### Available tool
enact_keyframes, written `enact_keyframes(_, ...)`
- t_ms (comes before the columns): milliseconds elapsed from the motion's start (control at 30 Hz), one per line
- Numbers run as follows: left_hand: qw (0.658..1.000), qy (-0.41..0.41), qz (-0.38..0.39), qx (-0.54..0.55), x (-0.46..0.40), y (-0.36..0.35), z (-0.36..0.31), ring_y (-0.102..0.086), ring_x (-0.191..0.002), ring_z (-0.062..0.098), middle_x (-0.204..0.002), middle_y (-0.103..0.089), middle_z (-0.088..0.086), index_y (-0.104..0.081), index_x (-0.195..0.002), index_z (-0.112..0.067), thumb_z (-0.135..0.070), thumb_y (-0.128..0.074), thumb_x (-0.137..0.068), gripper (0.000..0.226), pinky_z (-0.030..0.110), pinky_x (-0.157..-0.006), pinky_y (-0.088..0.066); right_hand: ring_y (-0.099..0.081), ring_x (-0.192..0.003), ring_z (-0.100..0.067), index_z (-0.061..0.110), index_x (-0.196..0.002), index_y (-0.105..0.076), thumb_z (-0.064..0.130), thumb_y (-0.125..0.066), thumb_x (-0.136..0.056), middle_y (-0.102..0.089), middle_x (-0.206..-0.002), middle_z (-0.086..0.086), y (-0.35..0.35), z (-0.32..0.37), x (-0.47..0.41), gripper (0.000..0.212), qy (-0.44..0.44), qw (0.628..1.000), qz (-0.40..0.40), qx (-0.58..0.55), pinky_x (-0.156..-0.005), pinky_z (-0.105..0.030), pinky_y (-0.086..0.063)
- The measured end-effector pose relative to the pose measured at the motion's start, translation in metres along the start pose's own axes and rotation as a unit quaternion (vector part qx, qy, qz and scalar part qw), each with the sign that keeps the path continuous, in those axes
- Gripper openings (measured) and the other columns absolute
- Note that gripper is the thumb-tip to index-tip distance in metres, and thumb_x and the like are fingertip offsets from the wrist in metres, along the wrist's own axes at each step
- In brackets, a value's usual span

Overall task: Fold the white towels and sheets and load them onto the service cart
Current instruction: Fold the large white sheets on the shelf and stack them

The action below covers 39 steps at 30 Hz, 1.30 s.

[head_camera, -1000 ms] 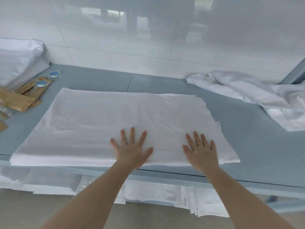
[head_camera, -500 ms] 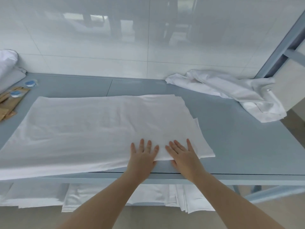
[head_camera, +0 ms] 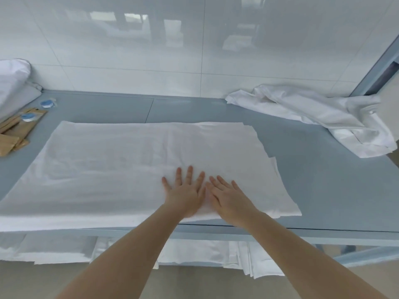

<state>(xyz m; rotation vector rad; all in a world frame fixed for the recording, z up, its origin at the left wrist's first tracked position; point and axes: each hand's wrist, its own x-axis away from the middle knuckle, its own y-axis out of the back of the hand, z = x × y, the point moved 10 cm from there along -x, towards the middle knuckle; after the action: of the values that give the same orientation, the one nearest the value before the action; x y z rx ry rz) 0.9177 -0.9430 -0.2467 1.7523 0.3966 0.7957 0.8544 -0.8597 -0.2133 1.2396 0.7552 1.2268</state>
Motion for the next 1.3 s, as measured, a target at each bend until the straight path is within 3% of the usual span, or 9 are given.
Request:
enact_keyframes(167, 0.995, 0.071, -0.068, -0.018, -0.048, 0.019, 0.055, 0.020, -0.146, 0.030, -0.159, 0.022, -0.007, 0.016, -0.146, -0.046, -0.068, -0.005, -0.089, 0.064, 0.068, -0.108, 0.008, 0.010, -0.147, -0.010, 0.033, -0.153, -0.001, 0.049, -0.016, -0.101, 0.007, -0.161, 0.011, -0.010, -0.007, -0.063, 0.056, 0.011, 0.999, -0.010, 0.038, -0.119, -0.042, 0.009)
enact_keyframes(400, 0.986, 0.126, -0.103, -0.026, -0.117, 0.047, 0.106, 0.012, -0.146, 0.036, -0.161, 0.010, -0.007, 0.008, -0.147, -0.048, -0.083, -0.001, -0.076, 0.080, 0.075, -0.101, 0.003, 0.007, -0.148, -0.022, 0.028, -0.153, 0.006, 0.050, -0.008, -0.099, 0.011, -0.161, 0.001, 0.025, -0.168, -0.097, 0.059, -0.276, 0.957, -0.041, 0.081, -0.115, -0.057, 0.005)
enact_keyframes(567, 0.974, 0.070, -0.213, -0.039, -0.143, 0.075, 0.095, -0.025, -0.141, 0.031, -0.152, -0.033, 0.008, -0.033, -0.145, -0.030, -0.045, -0.024, -0.097, 0.051, 0.052, -0.111, -0.020, 0.001, -0.148, -0.015, 0.037, -0.152, -0.007, 0.042, -0.013, -0.102, 0.000, -0.162, 0.007, 0.017, -0.048, -0.180, 0.050, -0.051, 0.994, -0.091, 0.041, -0.115, -0.055, 0.006)
enact_keyframes(633, 0.957, 0.053, -0.285, -0.013, -0.142, 0.090, 0.097, -0.049, -0.120, 0.029, -0.126, -0.057, 0.010, -0.057, -0.124, -0.019, -0.029, -0.034, -0.096, 0.037, 0.036, -0.089, -0.035, 0.000, -0.148, -0.013, 0.042, -0.150, -0.011, 0.044, -0.014, -0.102, -0.002, -0.161, 0.010, 0.015, -0.018, -0.208, 0.049, 0.003, 0.996, -0.084, 0.032, -0.116, -0.053, 0.006)
enact_keyframes(700, 0.944, 0.061, -0.325, 0.011, -0.143, 0.099, 0.104, -0.057, -0.102, 0.028, -0.107, -0.063, 0.008, -0.062, -0.101, -0.015, -0.023, -0.039, -0.094, 0.026, 0.032, -0.071, -0.030, 0.002, -0.148, -0.014, 0.044, -0.150, -0.009, 0.051, -0.013, -0.100, -0.001, -0.161, 0.011, 0.018, -0.028, -0.230, 0.051, -0.017, 0.997, -0.070, 0.036, -0.117, -0.052, 0.007)
enact_keyframes(800, 0.957, 0.058, -0.286, 0.014, -0.157, 0.090, 0.110, -0.042, -0.130, 0.022, -0.140, -0.049, 0.005, -0.049, -0.134, -0.017, -0.032, -0.031, -0.097, 0.043, 0.036, -0.100, -0.032, 0.002, -0.148, -0.016, 0.044, -0.151, -0.007, 0.062, -0.010, -0.095, 0.000, -0.161, 0.009, 0.030, -0.080, -0.241, 0.058, -0.098, 0.992, -0.061, 0.046, -0.118, -0.050, 0.005)
enact_keyframes(867, 0.973, 0.082, -0.215, -0.001, -0.167, 0.077, 0.117, -0.010, -0.148, 0.022, -0.161, -0.015, -0.003, -0.018, -0.152, -0.030, -0.051, -0.018, -0.097, 0.059, 0.050, -0.116, -0.007, 0.001, -0.148, -0.018, 0.042, -0.151, -0.006, 0.063, -0.008, -0.094, 0.001, -0.162, 0.007, 0.036, -0.117, -0.235, 0.060, -0.150, 0.985, -0.060, 0.058, -0.118, -0.050, 0.004)
enact_keyframes(1133, 0.982, 0.115, -0.150, -0.027, -0.177, 0.067, 0.121, 0.011, -0.147, 0.035, -0.162, 0.007, -0.007, 0.007, -0.148, -0.046, -0.082, 0.001, -0.076, 0.081, 0.066, -0.109, 0.005, 0.007, -0.148, -0.029, 0.040, -0.151, -0.002, 0.063, -0.006, -0.093, 0.004, -0.162, 0.000, 0.038, -0.155, -0.192, 0.063, -0.272, 0.958, -0.076, 0.042, -0.116, -0.056, 0.004)
enact_keyframes(1300, 0.985, 0.049, -0.164, -0.035, -0.167, 0.071, 0.102, 0.006, -0.148, 0.028, -0.162, 0.000, 0.000, -0.002, -0.149, -0.045, -0.074, -0.008, -0.085, 0.071, 0.068, -0.108, 0.002, 0.016, -0.146, -0.028, 0.054, -0.144, 0.008, 0.070, 0.001, -0.087, 0.013, -0.160, 0.007, 0.003, -0.071, -0.165, 0.060, -0.185, 0.978, -0.086, 0.040, -0.107, -0.065, 0.014)
